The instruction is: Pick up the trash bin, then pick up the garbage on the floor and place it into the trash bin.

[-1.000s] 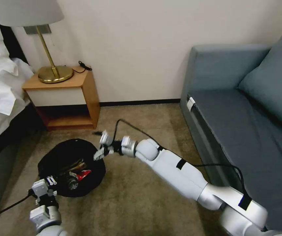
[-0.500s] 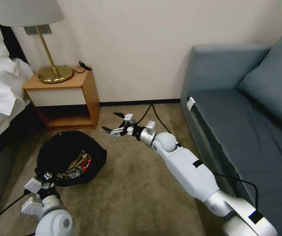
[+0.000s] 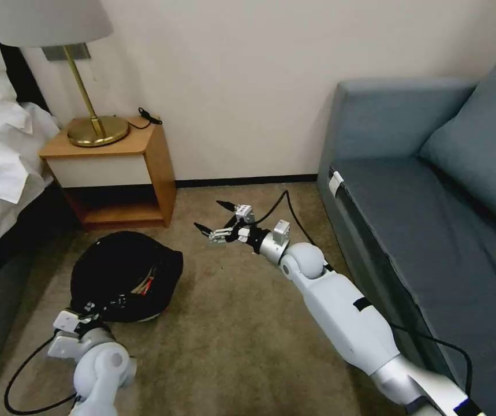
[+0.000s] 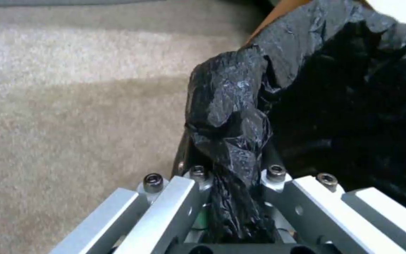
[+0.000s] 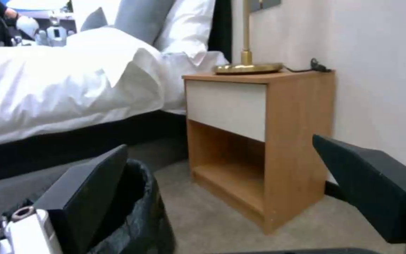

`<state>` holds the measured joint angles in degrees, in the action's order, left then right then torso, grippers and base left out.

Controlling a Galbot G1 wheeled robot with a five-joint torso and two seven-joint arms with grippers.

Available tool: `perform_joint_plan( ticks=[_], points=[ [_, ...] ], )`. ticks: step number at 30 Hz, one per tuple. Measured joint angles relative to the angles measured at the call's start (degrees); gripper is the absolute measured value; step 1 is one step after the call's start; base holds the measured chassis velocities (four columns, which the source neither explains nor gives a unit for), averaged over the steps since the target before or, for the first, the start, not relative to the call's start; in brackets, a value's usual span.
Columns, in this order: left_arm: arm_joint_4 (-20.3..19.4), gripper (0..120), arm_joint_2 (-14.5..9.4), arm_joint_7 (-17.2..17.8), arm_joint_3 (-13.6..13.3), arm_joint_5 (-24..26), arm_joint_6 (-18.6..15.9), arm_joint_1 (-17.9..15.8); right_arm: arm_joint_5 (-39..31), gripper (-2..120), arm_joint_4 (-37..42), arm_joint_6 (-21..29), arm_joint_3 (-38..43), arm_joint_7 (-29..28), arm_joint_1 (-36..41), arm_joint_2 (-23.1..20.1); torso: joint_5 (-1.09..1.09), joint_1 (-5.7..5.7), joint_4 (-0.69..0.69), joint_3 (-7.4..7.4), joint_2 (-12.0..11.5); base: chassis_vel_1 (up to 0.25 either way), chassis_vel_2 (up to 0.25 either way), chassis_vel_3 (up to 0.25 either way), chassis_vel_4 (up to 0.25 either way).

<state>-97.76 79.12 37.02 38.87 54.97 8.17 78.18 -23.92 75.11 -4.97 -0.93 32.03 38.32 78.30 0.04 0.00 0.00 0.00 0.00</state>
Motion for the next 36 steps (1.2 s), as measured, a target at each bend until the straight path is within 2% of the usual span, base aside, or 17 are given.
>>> perform_joint_plan(
  ticks=[3,11,13,14,18,19,20,23,24,28,29,32,33,36],
  points=[
    [0.40,10,-0.16,0.04,-0.20,0.12,-0.28,-0.32,-0.11,100,0.24,0.03,0.65,0.04,0.56,-0.15,0.01,0.00,0.02,0.00,0.00,0.000,0.000,0.000,0.000],
    [0.20,42,-1.69,0.40,-0.57,0.25,-2.60,-0.46,-0.44,100,1.20,0.03,2.04,0.14,2.69,-0.29,-0.06,0.00,0.01,0.00,0.00,0.000,0.000,0.000,0.000],
    [-0.68,50,-2.31,0.43,-0.66,-0.23,-2.82,-0.45,-0.98,100,1.86,0.01,2.06,-0.18,3.15,-1.03,-0.10,0.00,-0.01,0.01,0.00,0.000,0.000,0.000,0.000],
    [-0.68,50,-2.31,0.43,-0.66,-0.23,-2.82,-0.45,-0.98,100,1.86,0.01,2.06,-0.18,3.15,-1.03,-0.10,0.00,-0.01,0.01,0.00,0.000,0.000,0.000,0.000],
    [-3.73,69,-3.61,-0.19,-0.01,-3.72,-1.89,-0.56,-2.81,100,4.17,-0.04,2.23,-2.89,4.06,-2.29,-0.05,0.00,-0.01,0.00,0.00,0.000,0.000,0.000,0.000],
    [-3.73,69,-3.61,-0.19,-0.01,-3.72,-1.89,-0.56,-2.81,100,4.17,-0.04,2.23,-2.89,4.06,-2.29,-0.05,0.00,-0.01,0.00,0.00,0.000,0.000,0.000,0.000],
    [-4.27,71,-3.87,-0.34,0.15,-5.01,-1.52,-0.60,-3.42,100,4.84,-0.04,2.38,-3.86,4.35,-2.44,-0.04,0.00,-0.01,0.00,0.00,0.000,0.000,0.000,0.000],
    [-6.60,88,-4.94,-1.35,0.39,-14.12,-0.25,-0.47,-4.93,100,7.87,-0.61,3.63,-11.24,6.18,-2.33,-0.04,0.00,-0.01,0.00,0.00,0.000,0.000,0.000,0.000],
    [-6.60,88,-4.94,-1.35,0.39,-14.12,-0.25,-0.47,-4.93,100,7.87,-0.61,3.63,-11.24,6.18,-2.33,-0.04,0.00,-0.01,0.00,0.00,0.000,0.000,0.000,0.000],
    [-7.09,99,-7.51,-3.73,0.32,-32.47,3.38,1.39,-6.75,100,13.16,0.34,5.22,-21.21,10.49,-1.73,-0.03,0.00,0.01,0.00,0.00,0.000,0.000,0.000,0.000],
    [-7.09,99,-7.51,-3.73,0.32,-32.47,3.38,1.39,-6.75,100,13.16,0.34,5.22,-21.21,10.49,-1.73,-0.03,0.00,0.01,0.00,0.00,0.000,0.000,0.000,0.000],
    [-7.19,100,-9.16,-4.35,-0.90,-41.77,5.50,2.89,-6.65,100,18.75,3.24,6.09,-30.57,15.17,-1.65,-0.04,0.00,0.00,0.00,0.00,0.000,0.000,0.000,0.000],
    [-7.19,100,-9.16,-4.35,-0.90,-41.77,5.50,2.89,-6.65,100,18.75,3.24,6.09,-30.57,15.17,-1.65,-0.04,0.00,0.00,0.00,0.00,0.000,0.000,0.000,0.000],
    [-8.32,100,-10.21,-4.03,-2.42,-46.13,6.41,4.03,-6.31,100,24.56,7.21,6.69,-39.46,19.38,-1.54,-0.03,0.00,0.01,0.00,0.00,0.000,0.000,0.000,0.000]
  ],
)
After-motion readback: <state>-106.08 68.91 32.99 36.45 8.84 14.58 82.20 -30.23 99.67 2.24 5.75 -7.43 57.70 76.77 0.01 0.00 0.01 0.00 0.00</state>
